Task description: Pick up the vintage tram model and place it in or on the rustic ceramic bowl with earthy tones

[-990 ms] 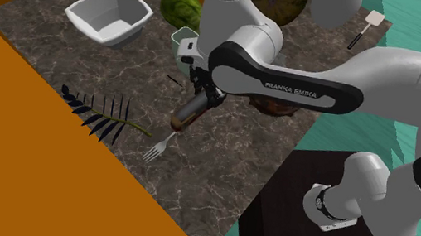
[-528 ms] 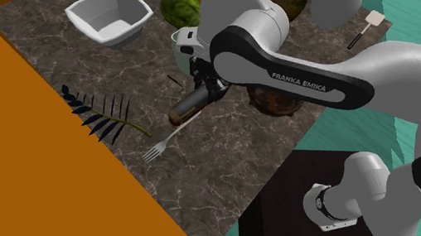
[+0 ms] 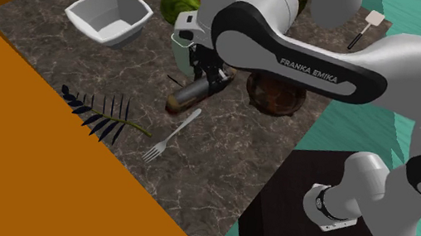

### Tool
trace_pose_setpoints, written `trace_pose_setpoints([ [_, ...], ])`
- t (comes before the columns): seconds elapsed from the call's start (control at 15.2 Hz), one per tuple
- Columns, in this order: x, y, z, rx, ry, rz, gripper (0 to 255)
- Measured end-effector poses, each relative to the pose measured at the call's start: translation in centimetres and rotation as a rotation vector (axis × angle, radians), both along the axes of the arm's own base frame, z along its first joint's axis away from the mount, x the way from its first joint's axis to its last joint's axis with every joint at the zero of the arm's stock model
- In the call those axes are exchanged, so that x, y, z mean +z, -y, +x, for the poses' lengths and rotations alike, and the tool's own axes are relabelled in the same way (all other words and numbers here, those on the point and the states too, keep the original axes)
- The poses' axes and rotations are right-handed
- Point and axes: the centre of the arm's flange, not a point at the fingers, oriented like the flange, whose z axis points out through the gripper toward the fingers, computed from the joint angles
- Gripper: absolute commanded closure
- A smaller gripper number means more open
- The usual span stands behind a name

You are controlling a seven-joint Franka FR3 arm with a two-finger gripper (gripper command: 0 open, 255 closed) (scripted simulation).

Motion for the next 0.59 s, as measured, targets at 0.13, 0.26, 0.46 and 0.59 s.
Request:
trace_pose_setpoints([
  [0.13,1.1,0.1,0.0,0.0,0.0,0.0,255],
  [0.26,2.1,0.1,0.0,0.0,0.0,0.0,255],
  [0.46,3.8,0.1,-0.1,0.0,0.0,0.0,255],
  [0.59,4.7,0.1,0.0,0.0,0.0,0.0,255],
])
